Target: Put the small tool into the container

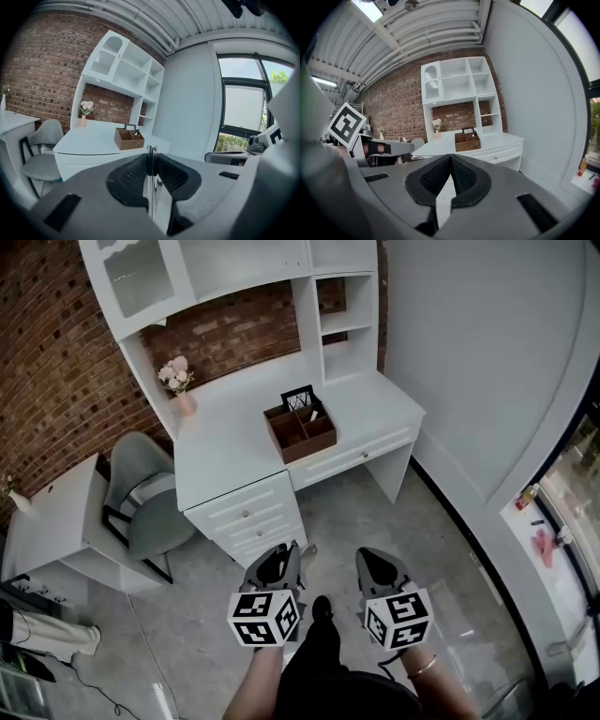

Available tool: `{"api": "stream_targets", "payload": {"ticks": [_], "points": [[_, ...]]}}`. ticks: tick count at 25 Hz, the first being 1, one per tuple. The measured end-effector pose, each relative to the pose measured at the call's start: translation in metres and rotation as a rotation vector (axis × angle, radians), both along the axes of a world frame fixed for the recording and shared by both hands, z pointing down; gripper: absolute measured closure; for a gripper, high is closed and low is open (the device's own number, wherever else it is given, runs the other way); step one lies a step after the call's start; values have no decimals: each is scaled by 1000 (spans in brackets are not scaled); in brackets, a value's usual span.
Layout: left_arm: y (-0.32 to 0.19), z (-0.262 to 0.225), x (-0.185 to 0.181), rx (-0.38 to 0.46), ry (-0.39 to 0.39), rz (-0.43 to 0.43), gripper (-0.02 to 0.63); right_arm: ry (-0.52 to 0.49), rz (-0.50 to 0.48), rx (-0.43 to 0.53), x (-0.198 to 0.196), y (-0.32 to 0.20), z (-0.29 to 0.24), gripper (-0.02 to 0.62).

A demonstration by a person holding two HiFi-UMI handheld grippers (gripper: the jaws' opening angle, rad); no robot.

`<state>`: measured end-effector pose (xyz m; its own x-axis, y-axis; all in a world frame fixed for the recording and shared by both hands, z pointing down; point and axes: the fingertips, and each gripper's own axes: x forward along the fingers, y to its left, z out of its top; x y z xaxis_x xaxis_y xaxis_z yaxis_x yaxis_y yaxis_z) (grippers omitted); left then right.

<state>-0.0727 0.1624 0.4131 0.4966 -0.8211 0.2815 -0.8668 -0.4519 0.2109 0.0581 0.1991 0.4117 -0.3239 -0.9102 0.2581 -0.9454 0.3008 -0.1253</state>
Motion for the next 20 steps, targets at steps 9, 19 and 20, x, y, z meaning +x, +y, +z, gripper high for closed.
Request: {"api": "stream_targets", "payload": {"ticks": [9,19,20], "points": [[-116,16,2,-29,-2,13,532,-16,-20,-11,-7,-119,5,591],[-246,7,-2,-19,3,36,532,-15,-32,-20,-25,-247,3,592],[-256,5,-2,-16,5,40,532,-12,-28,-22,-26,-256,4,591]]}}
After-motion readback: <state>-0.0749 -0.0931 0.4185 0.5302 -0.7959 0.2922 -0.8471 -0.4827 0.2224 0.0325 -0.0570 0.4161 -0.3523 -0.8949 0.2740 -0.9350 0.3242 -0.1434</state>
